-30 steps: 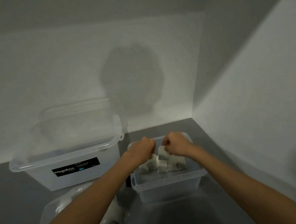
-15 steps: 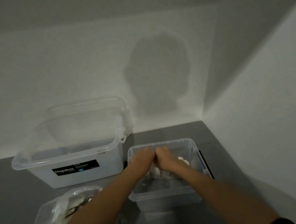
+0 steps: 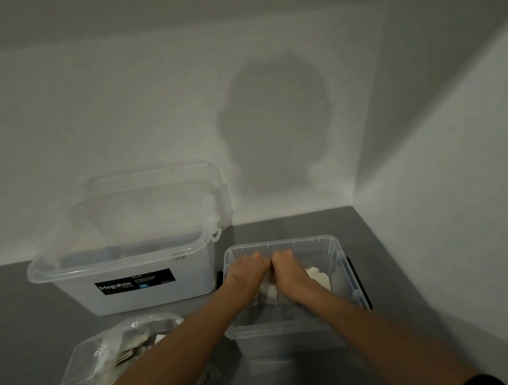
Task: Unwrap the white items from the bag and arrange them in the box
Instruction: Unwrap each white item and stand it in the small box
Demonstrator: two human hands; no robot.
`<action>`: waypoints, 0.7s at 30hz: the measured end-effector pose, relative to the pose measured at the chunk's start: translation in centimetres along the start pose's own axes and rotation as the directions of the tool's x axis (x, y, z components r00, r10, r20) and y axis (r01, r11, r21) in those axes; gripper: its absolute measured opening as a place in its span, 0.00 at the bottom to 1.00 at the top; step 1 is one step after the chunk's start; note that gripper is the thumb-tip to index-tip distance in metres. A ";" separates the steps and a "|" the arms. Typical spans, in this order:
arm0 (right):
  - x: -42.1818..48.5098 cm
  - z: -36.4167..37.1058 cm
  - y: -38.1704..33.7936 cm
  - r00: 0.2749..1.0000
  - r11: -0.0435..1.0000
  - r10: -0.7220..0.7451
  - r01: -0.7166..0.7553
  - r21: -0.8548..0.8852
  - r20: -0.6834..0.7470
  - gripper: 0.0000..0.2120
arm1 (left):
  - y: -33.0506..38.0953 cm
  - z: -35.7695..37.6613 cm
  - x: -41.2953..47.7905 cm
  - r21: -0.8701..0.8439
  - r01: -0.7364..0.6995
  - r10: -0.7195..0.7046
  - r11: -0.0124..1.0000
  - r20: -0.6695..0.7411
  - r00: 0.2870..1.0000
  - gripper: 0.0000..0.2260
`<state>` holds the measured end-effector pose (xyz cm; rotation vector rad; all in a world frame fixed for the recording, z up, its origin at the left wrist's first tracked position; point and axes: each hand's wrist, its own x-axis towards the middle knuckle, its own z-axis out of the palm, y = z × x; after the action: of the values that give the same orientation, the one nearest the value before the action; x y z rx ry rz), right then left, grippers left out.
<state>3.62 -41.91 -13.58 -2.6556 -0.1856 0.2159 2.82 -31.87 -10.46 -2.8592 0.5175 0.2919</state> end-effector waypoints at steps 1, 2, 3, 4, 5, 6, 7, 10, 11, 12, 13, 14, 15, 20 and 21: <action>0.0 -0.1 0.0 1.000 1.000 -0.001 0.001 -0.006 0.008 0.08 | -0.1 0.0 -0.1 0.015 -0.004 0.004 1.000 -0.002 1.000 0.16; -0.1 -0.2 0.0 1.000 1.000 -0.001 0.002 -0.014 0.021 0.08 | -0.1 0.1 -0.1 0.027 -0.008 0.008 1.000 -0.003 1.000 0.16; -0.1 -0.5 -0.1 0.999 1.000 -0.003 0.004 -0.028 0.032 0.07 | -0.3 0.1 -0.2 0.037 -0.009 0.009 0.999 -0.006 1.000 0.15; -0.2 -0.8 -0.1 0.999 0.999 -0.001 0.003 -0.042 0.045 0.07 | -0.4 0.0 -0.4 0.043 -0.009 0.010 0.999 -0.013 1.000 0.14; -0.4 -1.2 -0.1 0.999 0.999 -0.003 0.006 -0.052 0.055 0.06 | -0.6 -0.1 -0.5 0.045 -0.006 0.007 0.999 -0.030 1.000 0.13; -0.5 -1.7 -0.2 0.998 0.998 -0.008 0.011 -0.056 0.061 0.06 | -0.8 -0.4 -0.8 0.043 -0.001 0.003 0.999 -0.054 0.999 0.12; -0.7 -2.4 -0.2 0.998 0.998 -0.015 0.019 -0.063 0.059 0.06 | -1.0 -0.8 -1.0 0.037 0.005 -0.002 0.999 -0.081 0.997 0.11; -1.3 -5.0 -0.8 0.999 0.995 -0.027 0.031 -0.095 0.037 0.06 | -1.8 -2.6 -2.1 -0.063 0.031 -0.040 0.998 -0.162 0.986 0.09; -1.5 -6.2 -1.2 0.999 0.993 -0.039 0.041 -0.112 0.022 0.06 | -2.1 -3.3 -2.5 -0.114 0.032 -0.054 0.993 -0.194 0.980 0.09; -1.8 -7.4 -1.8 0.998 0.990 -0.056 0.056 -0.132 0.002 0.07 | -2.6 -4.1 -3.1 -0.153 0.029 -0.064 0.988 -0.230 0.971 0.10; -2.1 -8.5 -2.4 0.997 0.987 -0.079 0.075 -0.144 -0.022 0.07 | -3.2 -4.8 -3.7 -0.182 0.024 -0.072 0.983 -0.262 0.962 0.10; -2.4 -9.6 -3.1 0.994 0.986 -0.097 0.090 -0.139 -0.042 0.07 | -3.8 -5.4 -4.4 -0.208 0.017 -0.079 0.978 -0.293 0.953 0.10; -2.8 -10.5 -3.8 0.992 0.987 -0.113 0.105 -0.125 -0.060 0.06 | -4.6 -6.0 -5.2 -0.234 0.011 -0.088 0.972 -0.321 0.943 0.09; -4.8 -12.6 -8.6 0.980 0.985 -0.170 0.165 -0.053 -0.099 0.06 | -9.2 -7.4 -10.3 -0.346 0.015 -0.150 0.938 -0.366 0.918 0.08; -5.3 -12.6 -9.7 0.977 0.982 -0.189 0.187 -0.033 -0.094 0.07 | -10.3 -7.4 -11.4 -0.367 0.017 -0.158 0.930 -0.357 0.921 0.07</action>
<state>-0.19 -39.80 2.58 -2.6443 -0.4075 0.0229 -2.75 -20.63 1.10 -3.3066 0.4332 -0.2221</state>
